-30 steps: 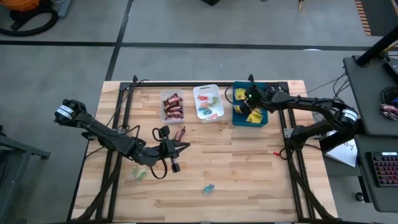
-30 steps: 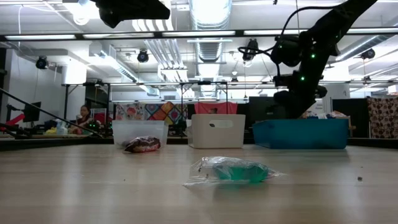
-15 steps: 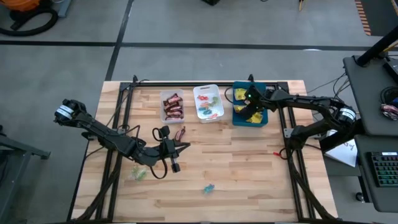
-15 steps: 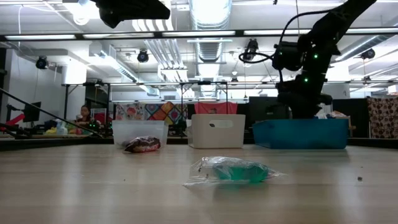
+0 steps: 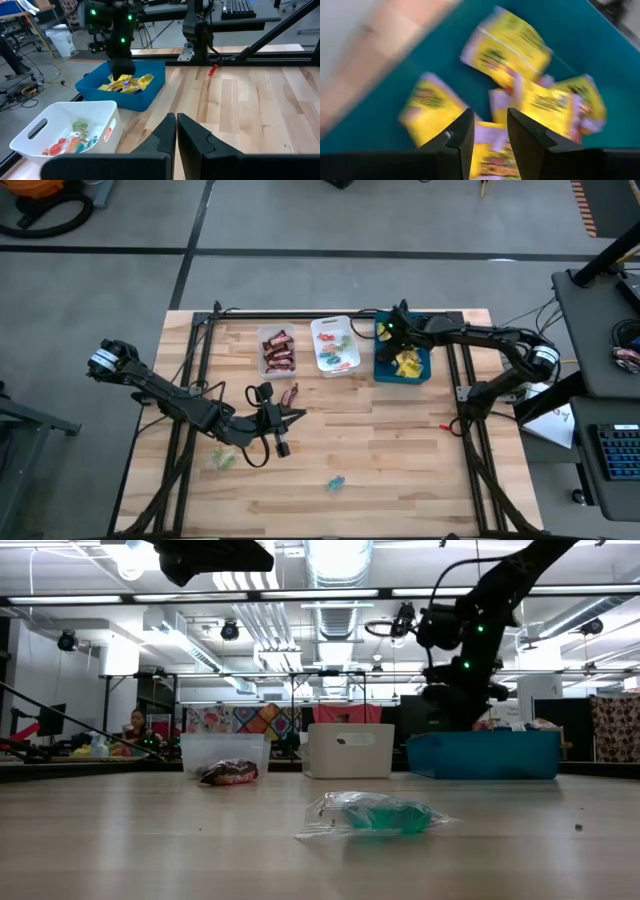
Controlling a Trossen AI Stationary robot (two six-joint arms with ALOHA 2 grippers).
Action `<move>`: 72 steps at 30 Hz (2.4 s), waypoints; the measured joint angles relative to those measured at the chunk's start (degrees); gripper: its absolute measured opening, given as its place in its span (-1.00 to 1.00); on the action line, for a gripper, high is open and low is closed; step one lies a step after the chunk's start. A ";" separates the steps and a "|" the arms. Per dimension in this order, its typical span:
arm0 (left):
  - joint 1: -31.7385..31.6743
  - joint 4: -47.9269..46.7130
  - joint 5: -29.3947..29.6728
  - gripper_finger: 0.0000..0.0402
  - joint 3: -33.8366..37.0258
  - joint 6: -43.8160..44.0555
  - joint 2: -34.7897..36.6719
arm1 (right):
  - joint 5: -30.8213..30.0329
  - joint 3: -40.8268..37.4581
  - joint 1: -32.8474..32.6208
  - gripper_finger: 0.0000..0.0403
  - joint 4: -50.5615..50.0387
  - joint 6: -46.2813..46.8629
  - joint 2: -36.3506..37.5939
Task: Sort candy
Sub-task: Put the brown candy bar into the transparent bin
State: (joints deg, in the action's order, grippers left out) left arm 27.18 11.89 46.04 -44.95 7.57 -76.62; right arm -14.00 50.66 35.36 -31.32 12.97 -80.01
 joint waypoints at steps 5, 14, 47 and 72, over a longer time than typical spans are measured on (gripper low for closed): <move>0.15 -2.79 -0.22 -1.00 0.11 1.53 -0.04 | 2.47 5.13 -5.20 -0.46 -5.91 2.89 1.95; 0.15 -6.96 -19.87 -1.00 0.11 5.57 -0.07 | 11.32 12.65 -24.55 -0.46 -15.12 7.32 6.29; -9.21 -28.50 -11.93 -0.18 0.51 48.74 -10.78 | 10.82 10.99 -60.11 -0.46 -12.10 20.25 -2.62; -12.68 -43.77 -6.91 0.03 -9.23 51.87 -28.30 | 9.46 10.99 -60.09 -0.46 -11.59 19.98 -2.62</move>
State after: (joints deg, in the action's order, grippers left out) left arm 14.50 -31.88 39.12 -54.18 59.44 -104.92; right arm -4.54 61.65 -24.73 -42.91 32.95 -82.63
